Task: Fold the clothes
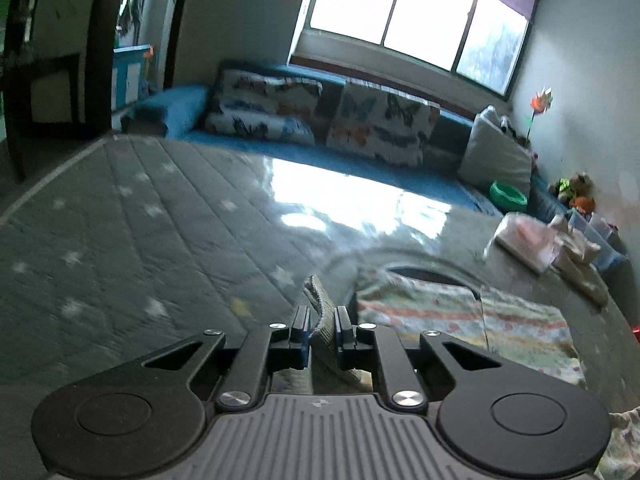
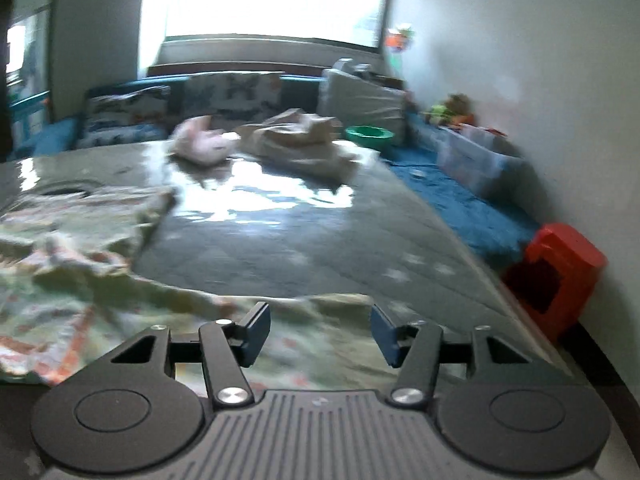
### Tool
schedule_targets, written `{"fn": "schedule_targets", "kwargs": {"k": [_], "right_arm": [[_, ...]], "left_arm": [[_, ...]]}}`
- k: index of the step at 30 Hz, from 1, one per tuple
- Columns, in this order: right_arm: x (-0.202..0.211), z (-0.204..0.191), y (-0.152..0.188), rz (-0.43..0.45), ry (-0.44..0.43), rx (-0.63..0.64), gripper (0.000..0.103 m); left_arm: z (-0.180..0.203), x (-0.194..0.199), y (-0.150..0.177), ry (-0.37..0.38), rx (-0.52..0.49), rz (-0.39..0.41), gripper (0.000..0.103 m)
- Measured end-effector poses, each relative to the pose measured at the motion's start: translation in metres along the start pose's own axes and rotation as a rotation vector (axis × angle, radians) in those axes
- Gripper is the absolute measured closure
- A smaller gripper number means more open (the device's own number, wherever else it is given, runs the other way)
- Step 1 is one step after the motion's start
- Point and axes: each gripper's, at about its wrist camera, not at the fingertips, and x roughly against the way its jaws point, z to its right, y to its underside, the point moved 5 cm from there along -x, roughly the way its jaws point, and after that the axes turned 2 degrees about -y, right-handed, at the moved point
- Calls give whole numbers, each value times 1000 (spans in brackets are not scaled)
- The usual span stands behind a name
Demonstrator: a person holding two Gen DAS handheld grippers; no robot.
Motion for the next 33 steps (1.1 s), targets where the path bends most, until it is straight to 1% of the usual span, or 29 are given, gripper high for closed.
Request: {"fn": "schedule_targets", "kwargs": {"k": [1,3,6,7,9,10,11,12,14,15,18,20,21,22,25,27,30,33], "right_arm": [[-5,-8,-1,-5,-22,19,42],[-14,-22,-2,-17,-62,55,41],[-29,-36,6,-56,-90,89,38],[-34,-39,10,-71,-95,98,38],[-42,-43,15,-88,-100,107,37],[-44,-42,16,-80,-102,99,34],[-43,-40,16,-82,-103,91,33],[-43,-39,16,-89,-107,83,32],[-43,-36,17,-95,-108,76,29],[-42,-35,17,-96,-106,80,28],[-41,-34,16,-104,-98,84,28],[-38,-34,15,-105,-111,83,27],[-38,-35,16,-108,-124,82,27],[-37,-36,17,-112,-136,81,27],[-35,-37,17,-119,-139,78,27],[-32,-38,13,-115,-148,71,27],[-26,-50,4,-87,-186,77,27],[-21,-73,-6,-64,-265,102,27]], "left_arm": [[-6,8,-2,-6,-3,15,90],[-19,26,-4,-21,-11,45,90],[-50,44,0,-45,28,49,90],[-60,47,2,-81,31,51,90],[-85,50,6,-176,27,47,91],[-97,50,8,-210,33,40,91],[-109,50,10,-245,40,33,91],[-119,48,13,-277,40,24,93],[-140,45,18,-341,38,7,93],[-146,40,22,-348,42,-8,93],[-155,22,37,-466,-18,-61,93],[-161,14,48,-501,-15,-99,93],[-161,14,49,-502,-8,-89,93],[-159,15,49,-513,-7,-97,92],[-143,22,44,-476,4,-88,90],[-122,28,41,-421,-10,-74,88],[-71,30,36,-264,-53,-53,82],[-15,27,37,-101,-107,-47,78]]}}
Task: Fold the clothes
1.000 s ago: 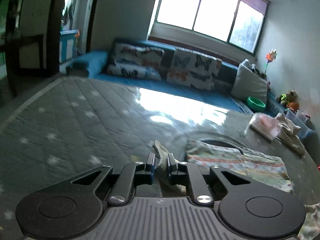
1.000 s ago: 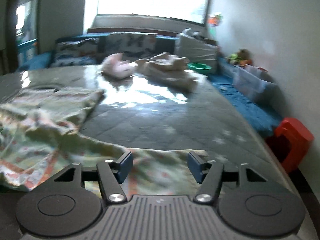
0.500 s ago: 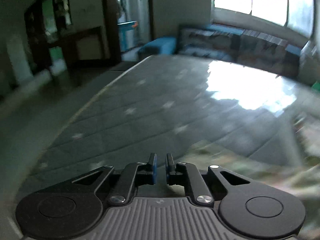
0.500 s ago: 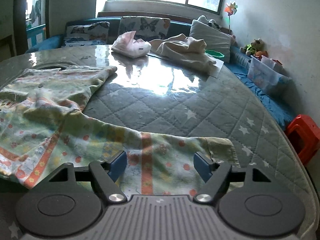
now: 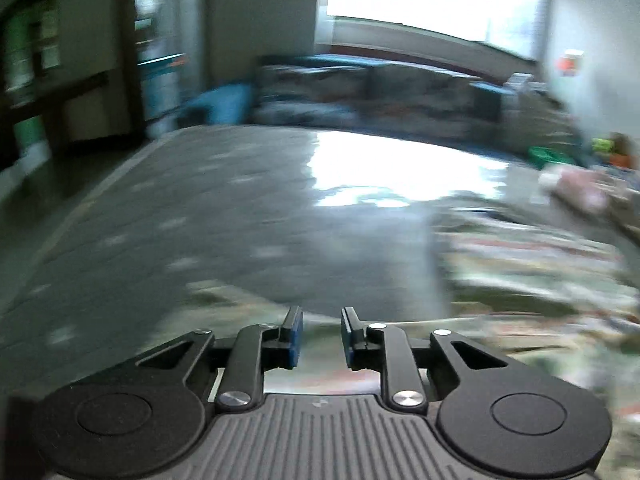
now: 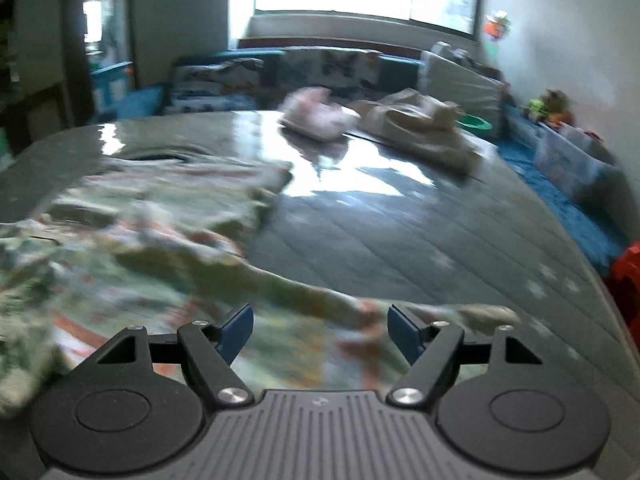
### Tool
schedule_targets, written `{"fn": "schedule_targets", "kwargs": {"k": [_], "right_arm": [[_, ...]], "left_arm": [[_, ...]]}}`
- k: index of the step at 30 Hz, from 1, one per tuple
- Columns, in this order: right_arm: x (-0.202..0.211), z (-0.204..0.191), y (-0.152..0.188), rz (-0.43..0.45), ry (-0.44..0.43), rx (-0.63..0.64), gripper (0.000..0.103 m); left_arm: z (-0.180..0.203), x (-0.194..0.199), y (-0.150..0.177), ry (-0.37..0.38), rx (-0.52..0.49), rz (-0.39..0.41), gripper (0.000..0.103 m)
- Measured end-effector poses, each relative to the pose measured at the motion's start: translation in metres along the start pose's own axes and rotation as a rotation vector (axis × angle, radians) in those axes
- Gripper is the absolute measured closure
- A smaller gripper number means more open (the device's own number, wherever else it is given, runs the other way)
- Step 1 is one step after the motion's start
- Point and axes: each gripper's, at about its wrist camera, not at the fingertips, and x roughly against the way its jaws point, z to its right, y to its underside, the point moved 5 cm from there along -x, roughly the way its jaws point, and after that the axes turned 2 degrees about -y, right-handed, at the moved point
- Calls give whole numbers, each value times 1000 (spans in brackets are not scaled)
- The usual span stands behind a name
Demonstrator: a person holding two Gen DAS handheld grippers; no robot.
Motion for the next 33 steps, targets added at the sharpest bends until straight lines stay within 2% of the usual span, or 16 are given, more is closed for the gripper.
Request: {"fn": "schedule_targets", "kwargs": {"k": [3,6,8,13,14,16,18,22,25,29,31,33], "right_arm": [[-6,-24,-8,11,-69,31,27],[-15,-50,-9,6,-134,78,27],[-17,-63,-5,-7,-167,113,27],[-14,-83,21,-80,-227,214,27],[-11,-83,25,-79,-238,223,27],[-3,-82,29,-102,-253,231,27],[2,-80,30,-122,-255,249,27],[10,-82,20,-134,-283,280,27],[10,-85,0,-81,-289,284,27],[-12,-94,-27,-35,-298,281,27],[-31,-98,-36,-36,-301,255,27],[-50,-101,-44,-35,-295,224,27]], "left_arm": [[51,-3,0,138,-51,0,77],[90,-12,10,217,-112,-16,77],[103,-19,21,253,-147,-43,77],[114,-7,60,295,-266,-60,75],[114,0,67,301,-297,-53,72],[114,10,74,327,-330,-60,58],[113,19,82,345,-363,-68,58],[107,29,85,392,-372,-110,58],[102,32,77,402,-350,-141,58],[107,39,48,418,-305,-60,56],[115,37,33,438,-269,-28,50],[126,32,25,458,-264,-7,49]]}}
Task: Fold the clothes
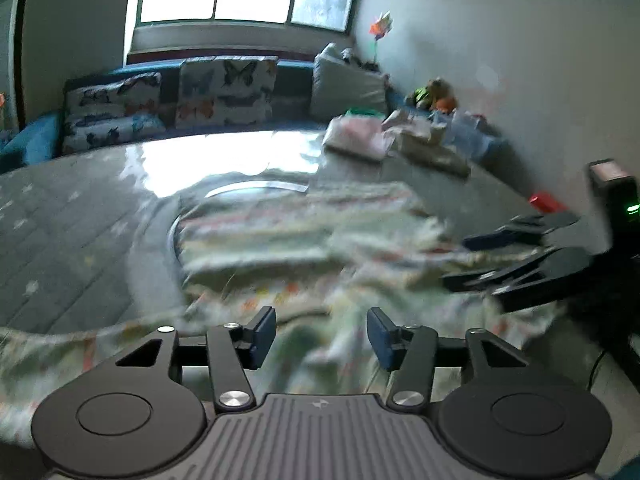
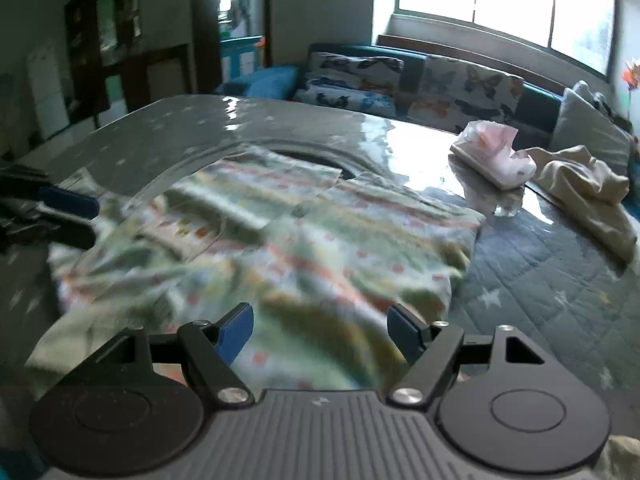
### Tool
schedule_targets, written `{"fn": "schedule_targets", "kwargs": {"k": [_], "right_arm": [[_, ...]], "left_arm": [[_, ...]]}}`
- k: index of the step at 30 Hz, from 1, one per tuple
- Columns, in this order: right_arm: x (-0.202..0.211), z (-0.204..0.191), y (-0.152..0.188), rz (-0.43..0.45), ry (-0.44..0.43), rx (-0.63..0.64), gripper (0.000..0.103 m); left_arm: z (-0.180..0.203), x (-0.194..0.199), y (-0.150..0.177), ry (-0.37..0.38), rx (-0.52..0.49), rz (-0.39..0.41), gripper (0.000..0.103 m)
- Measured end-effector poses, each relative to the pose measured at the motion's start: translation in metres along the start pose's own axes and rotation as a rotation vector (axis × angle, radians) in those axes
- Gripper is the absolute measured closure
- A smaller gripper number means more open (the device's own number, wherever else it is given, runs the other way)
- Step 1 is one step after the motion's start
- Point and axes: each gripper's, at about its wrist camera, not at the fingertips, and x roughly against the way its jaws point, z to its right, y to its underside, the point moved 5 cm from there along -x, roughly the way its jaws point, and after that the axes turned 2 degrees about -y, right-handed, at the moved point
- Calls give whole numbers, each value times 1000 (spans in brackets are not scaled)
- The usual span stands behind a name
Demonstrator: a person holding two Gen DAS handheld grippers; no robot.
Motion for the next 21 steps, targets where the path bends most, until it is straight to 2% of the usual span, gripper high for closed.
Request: {"fn": "schedule_targets", "kwargs": {"k": [3,5,9,16,21], "right_arm": [[-21,3,-4,-2,2,-37,27],[-34,-2,-1,-24,-9,-41,27],[-33,-22,6,-39,-38,39,27],[-9,-45,26,-68,-102,148,27],[13,-44,47,-74,-114,115,22]], "left_arm": [[12,-20,-5,54,2,1,49],[19,-36,0,89,6,-31,49],[29,-50,19,139,-19,-98,49],[38,-38,42,179,-71,-102,37],[42,-32,47,185,-64,-92,20]]}}
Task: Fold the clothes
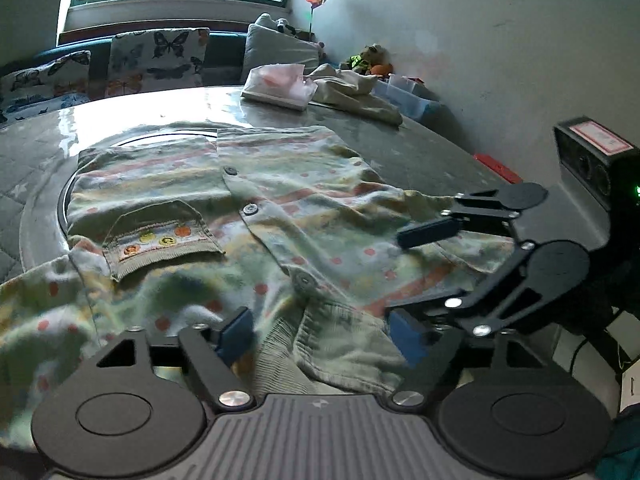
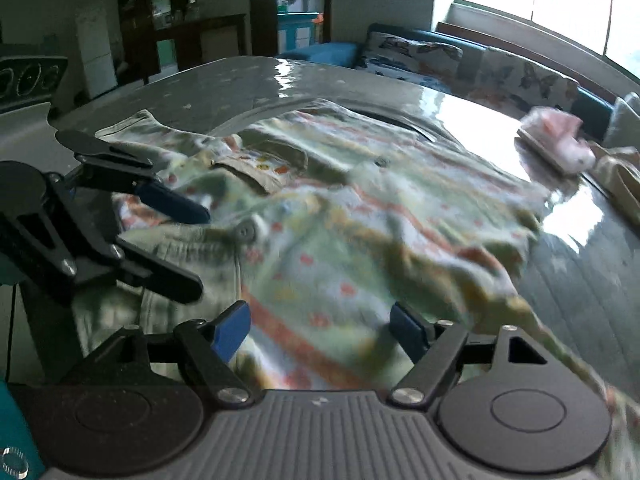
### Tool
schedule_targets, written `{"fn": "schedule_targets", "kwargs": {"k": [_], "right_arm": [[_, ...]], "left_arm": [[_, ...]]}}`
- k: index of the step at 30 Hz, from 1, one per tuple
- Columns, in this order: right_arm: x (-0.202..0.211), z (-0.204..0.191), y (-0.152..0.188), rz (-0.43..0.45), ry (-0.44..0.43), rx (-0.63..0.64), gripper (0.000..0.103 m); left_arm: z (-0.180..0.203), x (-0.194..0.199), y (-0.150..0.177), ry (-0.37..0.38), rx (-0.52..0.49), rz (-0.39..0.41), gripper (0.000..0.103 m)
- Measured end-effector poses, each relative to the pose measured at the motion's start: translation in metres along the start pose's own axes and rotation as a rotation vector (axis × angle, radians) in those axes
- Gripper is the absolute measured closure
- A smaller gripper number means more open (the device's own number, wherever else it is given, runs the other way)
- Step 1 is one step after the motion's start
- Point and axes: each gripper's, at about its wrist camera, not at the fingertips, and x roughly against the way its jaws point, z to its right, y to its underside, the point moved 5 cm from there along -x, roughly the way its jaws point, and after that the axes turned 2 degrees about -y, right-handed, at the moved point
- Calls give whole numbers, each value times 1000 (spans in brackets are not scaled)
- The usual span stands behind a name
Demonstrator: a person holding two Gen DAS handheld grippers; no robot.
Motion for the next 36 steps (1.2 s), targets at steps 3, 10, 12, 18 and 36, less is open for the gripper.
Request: {"fn": "schedule_targets", "kwargs": {"k": [3,10,12,18,36], "right_arm": [[15,8,11,16,7,-53,21],[49,44,35,73,84,-219,14],[53,61,45,78,128,-260,14],[70,106,73,105,253,-354,13],[86,149,104,126,453,-435,0]], "left_arm": [[5,-1,0,-14,-2,-3,11],[8,4,-4,-40,23,12,0],[8,7,-7,-50,23,24,0],[9,14,-17,-77,32,57,0],[-77,53,-15,-369,297,180,0]]}}
